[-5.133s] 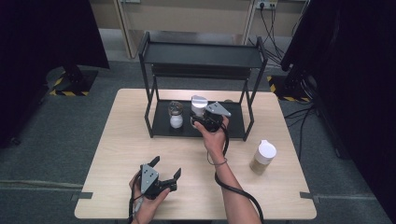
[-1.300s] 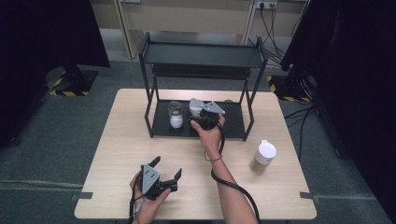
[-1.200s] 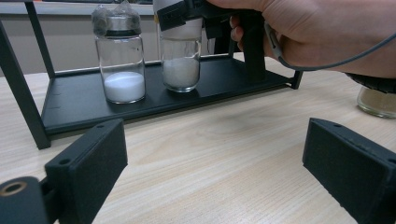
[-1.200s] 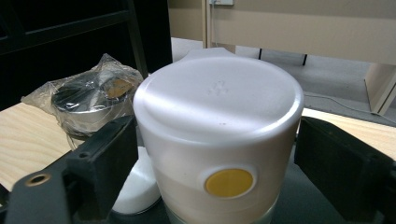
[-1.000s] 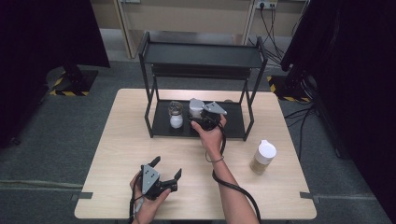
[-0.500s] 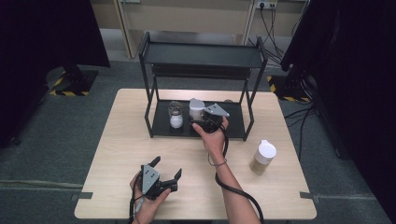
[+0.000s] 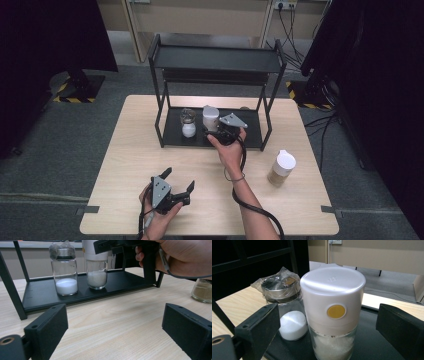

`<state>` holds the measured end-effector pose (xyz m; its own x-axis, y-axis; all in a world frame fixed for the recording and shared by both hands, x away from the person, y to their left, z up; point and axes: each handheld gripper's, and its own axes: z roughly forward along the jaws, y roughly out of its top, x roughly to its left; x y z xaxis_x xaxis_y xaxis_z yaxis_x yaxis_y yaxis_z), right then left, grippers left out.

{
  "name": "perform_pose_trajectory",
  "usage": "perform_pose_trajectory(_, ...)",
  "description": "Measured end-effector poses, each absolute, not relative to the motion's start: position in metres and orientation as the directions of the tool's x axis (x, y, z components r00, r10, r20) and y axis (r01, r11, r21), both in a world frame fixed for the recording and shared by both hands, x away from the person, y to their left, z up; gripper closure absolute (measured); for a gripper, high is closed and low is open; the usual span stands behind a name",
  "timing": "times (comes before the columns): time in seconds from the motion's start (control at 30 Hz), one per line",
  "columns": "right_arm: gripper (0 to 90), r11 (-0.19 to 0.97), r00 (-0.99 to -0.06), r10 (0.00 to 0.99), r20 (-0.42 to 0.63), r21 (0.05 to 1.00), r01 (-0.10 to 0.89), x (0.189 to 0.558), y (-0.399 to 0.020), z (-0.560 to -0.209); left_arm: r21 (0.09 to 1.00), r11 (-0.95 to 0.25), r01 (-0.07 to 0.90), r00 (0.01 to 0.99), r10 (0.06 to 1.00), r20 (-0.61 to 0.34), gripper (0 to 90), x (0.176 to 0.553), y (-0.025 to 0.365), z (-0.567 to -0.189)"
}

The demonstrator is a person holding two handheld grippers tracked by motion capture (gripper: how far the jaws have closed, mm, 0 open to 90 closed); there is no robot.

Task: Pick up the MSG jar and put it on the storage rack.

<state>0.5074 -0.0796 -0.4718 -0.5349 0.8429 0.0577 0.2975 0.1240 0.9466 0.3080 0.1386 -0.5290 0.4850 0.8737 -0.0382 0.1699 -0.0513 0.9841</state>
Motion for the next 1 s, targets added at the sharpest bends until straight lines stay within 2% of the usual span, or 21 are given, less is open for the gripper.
perform_pose_trajectory(1.0, 5.3, 0.112, -0.561, 0.825, 0.071, 0.952, 0.285, 0.482, -0.090, -0.473, 0.984, -0.057, 0.167, 0.484, 0.874, -0.032, 6.0, 0.308, 0.138, -0.529)
